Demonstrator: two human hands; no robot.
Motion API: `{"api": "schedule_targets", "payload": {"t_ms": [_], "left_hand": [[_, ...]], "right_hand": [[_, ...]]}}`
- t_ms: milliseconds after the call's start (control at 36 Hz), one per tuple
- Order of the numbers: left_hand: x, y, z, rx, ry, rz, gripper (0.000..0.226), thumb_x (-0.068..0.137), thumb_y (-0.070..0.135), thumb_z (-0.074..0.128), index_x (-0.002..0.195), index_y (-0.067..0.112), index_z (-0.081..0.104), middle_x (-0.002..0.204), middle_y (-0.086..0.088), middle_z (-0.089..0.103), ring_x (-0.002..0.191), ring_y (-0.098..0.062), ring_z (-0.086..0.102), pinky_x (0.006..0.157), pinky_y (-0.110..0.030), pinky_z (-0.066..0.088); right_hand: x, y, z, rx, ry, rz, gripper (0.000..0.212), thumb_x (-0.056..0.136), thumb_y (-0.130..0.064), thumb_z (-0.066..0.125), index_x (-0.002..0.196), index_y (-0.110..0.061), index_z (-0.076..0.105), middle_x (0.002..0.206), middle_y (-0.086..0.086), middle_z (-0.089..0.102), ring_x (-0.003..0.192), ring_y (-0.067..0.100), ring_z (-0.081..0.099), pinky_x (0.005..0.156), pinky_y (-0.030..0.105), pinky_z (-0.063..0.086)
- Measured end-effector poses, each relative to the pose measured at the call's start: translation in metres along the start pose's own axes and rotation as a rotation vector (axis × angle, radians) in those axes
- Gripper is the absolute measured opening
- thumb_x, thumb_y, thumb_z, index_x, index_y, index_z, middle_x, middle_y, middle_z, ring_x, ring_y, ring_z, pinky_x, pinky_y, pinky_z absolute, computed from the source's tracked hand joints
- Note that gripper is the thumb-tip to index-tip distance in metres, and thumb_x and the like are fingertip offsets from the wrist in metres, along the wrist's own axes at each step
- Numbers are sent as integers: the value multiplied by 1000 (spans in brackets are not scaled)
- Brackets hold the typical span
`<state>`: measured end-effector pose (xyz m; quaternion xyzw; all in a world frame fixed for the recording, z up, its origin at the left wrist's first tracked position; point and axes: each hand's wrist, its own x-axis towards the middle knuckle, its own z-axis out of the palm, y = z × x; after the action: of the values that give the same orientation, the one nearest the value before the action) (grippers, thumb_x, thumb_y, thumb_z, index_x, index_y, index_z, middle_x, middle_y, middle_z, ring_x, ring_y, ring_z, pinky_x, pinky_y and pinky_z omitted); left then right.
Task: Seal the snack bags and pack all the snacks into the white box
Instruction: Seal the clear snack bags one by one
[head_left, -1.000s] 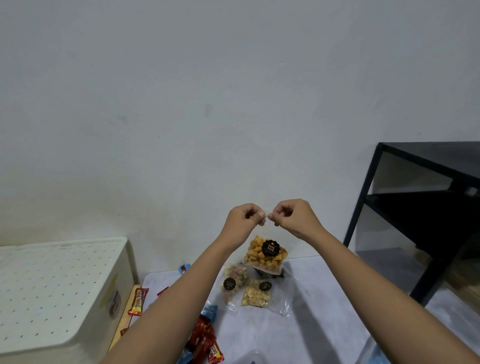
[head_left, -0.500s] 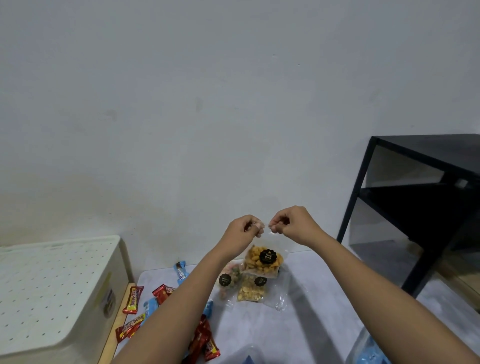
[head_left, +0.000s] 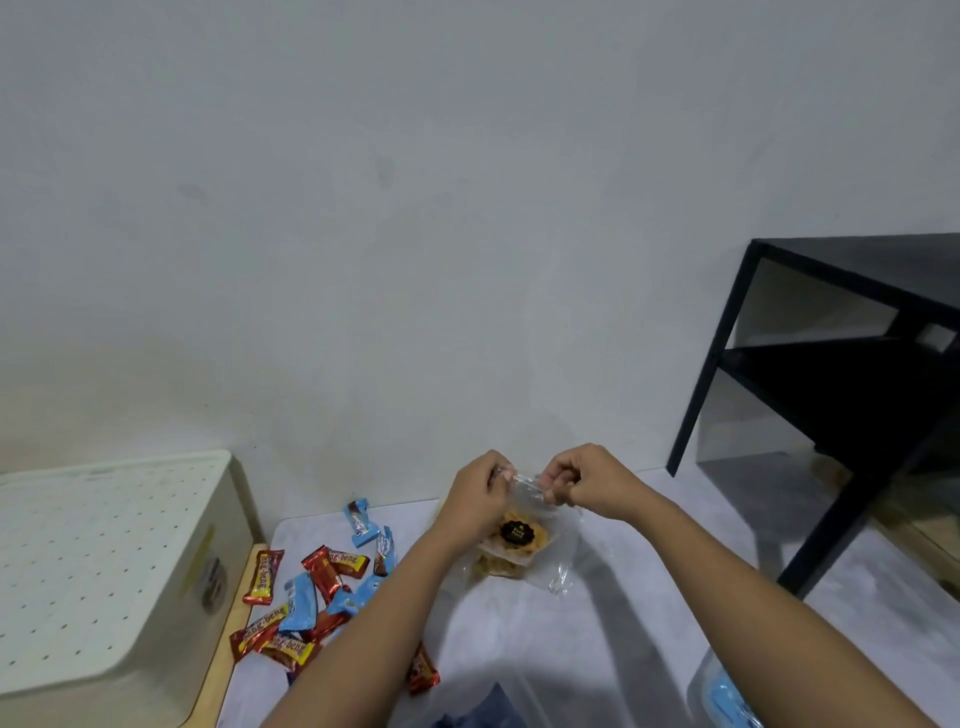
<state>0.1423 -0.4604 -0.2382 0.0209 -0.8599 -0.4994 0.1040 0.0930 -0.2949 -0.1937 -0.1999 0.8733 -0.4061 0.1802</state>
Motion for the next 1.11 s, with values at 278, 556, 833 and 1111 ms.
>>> {"api": "schedule_targets", "payload": {"t_ms": [278, 556, 833, 1111], "left_hand": [[-24, -41, 7, -27, -217, -129, 19, 91, 15, 53, 76, 26, 58, 80, 3, 59, 81, -17, 55, 79, -32, 45], [-46, -61, 25, -105, -205, -195, 17, 91, 7, 52, 81, 18, 57, 71, 6, 53, 65, -5, 49, 55, -6, 37], [-41, -64, 35, -56, -31, -156, 9, 90, 9, 53, 91, 13, 60, 92, -3, 60, 84, -12, 52, 64, -2, 37], [-55, -58, 48, -299, 194, -333, 10, 87, 10, 60, 83, 12, 52, 76, 1, 49, 70, -10, 46, 61, -12, 41]], "right_hand": [[0, 38, 34, 3, -130, 55, 32, 75, 14, 48, 76, -11, 69, 69, 2, 67, 62, 9, 58, 57, 15, 46], [-4, 63, 60, 2, -142, 97, 27, 77, 9, 49, 79, -7, 70, 73, 6, 65, 63, 8, 58, 51, 8, 44], [-1, 68, 67, 55, 6, 93, 27, 75, 6, 64, 65, -19, 64, 61, -8, 59, 56, -1, 53, 60, 12, 43], [1, 69, 74, 55, 85, 44, 12, 77, 4, 65, 78, -7, 71, 59, -7, 55, 53, -1, 47, 56, 3, 39]]}}
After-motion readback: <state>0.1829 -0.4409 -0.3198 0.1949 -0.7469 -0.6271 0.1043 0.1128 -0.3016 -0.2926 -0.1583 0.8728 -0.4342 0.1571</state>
